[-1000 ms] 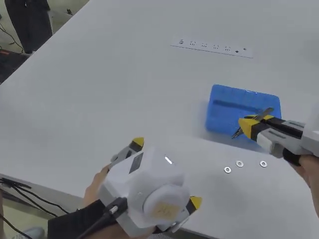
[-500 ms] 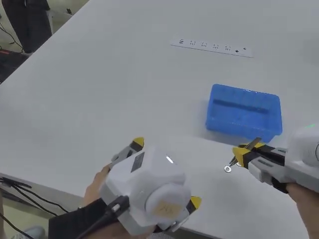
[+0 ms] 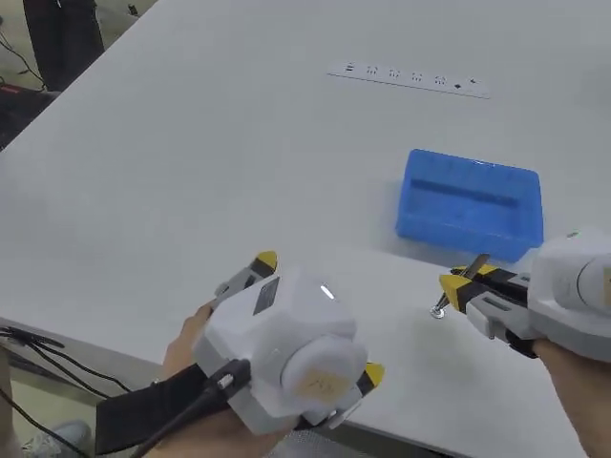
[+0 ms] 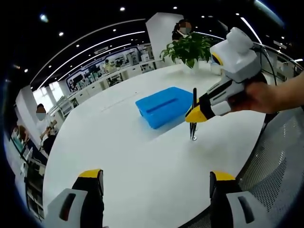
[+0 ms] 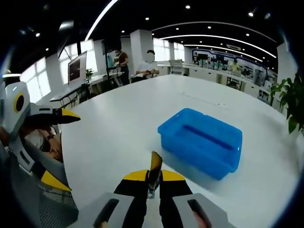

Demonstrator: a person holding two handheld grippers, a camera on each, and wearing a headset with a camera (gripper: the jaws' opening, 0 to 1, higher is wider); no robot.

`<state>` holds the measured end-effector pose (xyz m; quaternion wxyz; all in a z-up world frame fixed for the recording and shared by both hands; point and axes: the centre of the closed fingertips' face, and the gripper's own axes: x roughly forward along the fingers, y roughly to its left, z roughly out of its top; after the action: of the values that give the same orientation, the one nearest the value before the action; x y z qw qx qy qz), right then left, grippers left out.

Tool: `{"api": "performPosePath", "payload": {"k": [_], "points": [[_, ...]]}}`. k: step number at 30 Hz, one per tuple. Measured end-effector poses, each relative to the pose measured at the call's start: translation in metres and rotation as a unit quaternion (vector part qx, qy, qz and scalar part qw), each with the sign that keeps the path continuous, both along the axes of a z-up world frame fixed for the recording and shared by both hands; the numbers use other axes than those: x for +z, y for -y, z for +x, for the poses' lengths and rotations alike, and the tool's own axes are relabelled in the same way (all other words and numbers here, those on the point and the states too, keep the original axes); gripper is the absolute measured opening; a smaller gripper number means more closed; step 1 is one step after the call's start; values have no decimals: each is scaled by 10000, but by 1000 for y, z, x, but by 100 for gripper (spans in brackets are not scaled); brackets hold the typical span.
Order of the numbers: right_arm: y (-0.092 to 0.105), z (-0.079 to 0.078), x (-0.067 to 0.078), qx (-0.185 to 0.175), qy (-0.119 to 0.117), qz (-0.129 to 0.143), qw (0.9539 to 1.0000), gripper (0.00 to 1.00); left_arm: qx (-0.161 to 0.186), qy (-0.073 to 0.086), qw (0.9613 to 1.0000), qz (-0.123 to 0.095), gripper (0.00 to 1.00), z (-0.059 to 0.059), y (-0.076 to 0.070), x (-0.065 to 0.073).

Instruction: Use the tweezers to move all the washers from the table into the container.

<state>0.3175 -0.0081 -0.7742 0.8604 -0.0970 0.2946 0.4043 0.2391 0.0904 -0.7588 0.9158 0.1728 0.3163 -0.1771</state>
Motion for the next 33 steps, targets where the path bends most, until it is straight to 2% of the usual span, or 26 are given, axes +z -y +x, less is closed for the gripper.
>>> {"api": "performPosePath", "payload": {"k": [7,12,16,21,28,33], "points": [[0,-1,-1,-27,40,24,10000,4,-11,-2,10000,11,94,0,0,0],[0,2,0,-49,-79,5,10000,4,-8,-9,10000,10,95,0,0,-1],[1,2,15,-105,-15,103,9999,4,-3,13,10000,41,94,1,-1,-1],[1,9,35,-128,175,174,9996,4,-30,10,10000,76,94,0,0,-2],[2,25,58,-216,319,383,9985,4,-24,12,10000,51,94,1,0,-1],[2,45,73,-255,625,348,9971,4,-29,6,10000,41,94,0,1,-1]]}}
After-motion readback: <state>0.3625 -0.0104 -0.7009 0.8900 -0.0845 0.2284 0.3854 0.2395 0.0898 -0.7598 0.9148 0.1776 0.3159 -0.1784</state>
